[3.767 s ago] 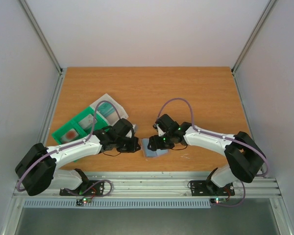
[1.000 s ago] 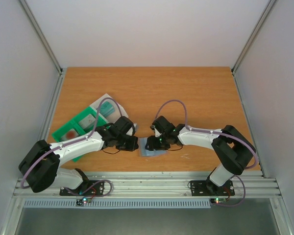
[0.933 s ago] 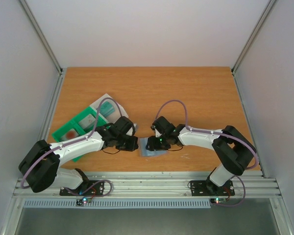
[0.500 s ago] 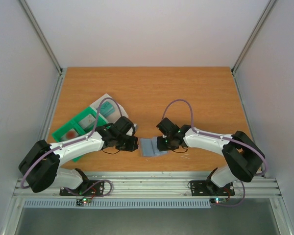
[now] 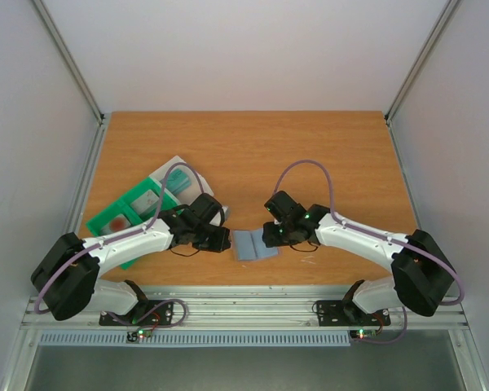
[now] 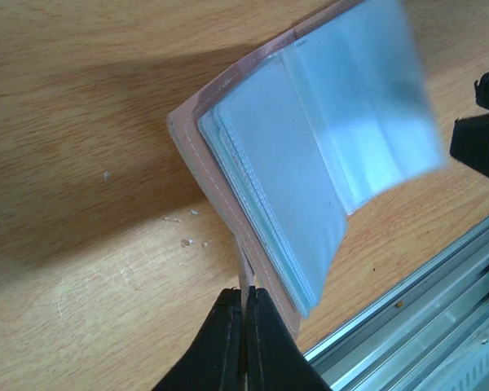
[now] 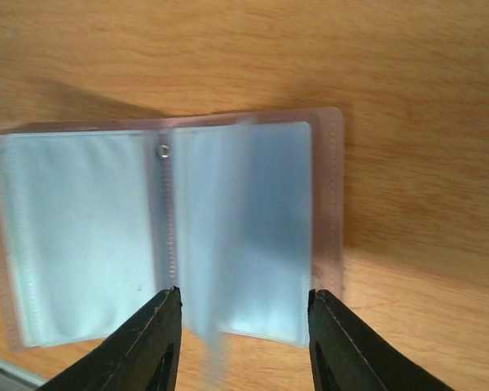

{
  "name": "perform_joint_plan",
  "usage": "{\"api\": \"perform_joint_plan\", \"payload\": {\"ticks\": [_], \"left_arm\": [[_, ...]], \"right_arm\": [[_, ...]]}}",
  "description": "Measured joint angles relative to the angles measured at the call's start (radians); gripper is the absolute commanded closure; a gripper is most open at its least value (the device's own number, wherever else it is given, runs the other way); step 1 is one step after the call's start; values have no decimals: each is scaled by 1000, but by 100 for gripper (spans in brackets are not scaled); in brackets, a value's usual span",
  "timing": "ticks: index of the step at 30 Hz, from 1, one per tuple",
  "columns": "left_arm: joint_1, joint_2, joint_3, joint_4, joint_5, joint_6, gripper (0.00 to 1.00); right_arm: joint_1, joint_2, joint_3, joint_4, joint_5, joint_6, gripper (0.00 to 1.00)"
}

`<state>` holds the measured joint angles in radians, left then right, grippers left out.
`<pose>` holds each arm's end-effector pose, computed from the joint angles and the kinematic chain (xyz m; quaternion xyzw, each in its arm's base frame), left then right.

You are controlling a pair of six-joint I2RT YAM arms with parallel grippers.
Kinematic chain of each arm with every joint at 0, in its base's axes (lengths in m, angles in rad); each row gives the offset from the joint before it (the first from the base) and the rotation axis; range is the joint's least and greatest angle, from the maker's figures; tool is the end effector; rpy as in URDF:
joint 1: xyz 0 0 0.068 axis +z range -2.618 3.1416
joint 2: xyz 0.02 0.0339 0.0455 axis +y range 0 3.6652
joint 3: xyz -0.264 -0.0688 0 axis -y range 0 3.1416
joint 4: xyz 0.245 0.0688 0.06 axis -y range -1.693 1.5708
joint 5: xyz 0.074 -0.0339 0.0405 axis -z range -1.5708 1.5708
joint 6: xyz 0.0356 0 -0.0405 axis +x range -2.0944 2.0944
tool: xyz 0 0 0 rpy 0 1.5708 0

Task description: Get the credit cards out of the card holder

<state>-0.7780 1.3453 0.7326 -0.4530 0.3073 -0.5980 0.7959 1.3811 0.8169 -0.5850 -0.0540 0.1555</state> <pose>0.1692 -0.1818 0.1846 0.1241 0.9496 -0.2713 0.0967 0.1764 0.1829 0.1925 -0.3130 0.9260 0.1193 0.1738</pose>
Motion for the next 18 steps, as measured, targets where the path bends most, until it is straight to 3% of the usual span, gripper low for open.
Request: {"api": "perform_joint_plan", "payload": {"ticks": [9,18], "left_arm": [[0,0,0,2,3,0,100],[5,0,0,4,0,0,100]], "right_arm": [[0,25,14,52,-92,1,49],[0,130,13,166,-230,-11,38]]}}
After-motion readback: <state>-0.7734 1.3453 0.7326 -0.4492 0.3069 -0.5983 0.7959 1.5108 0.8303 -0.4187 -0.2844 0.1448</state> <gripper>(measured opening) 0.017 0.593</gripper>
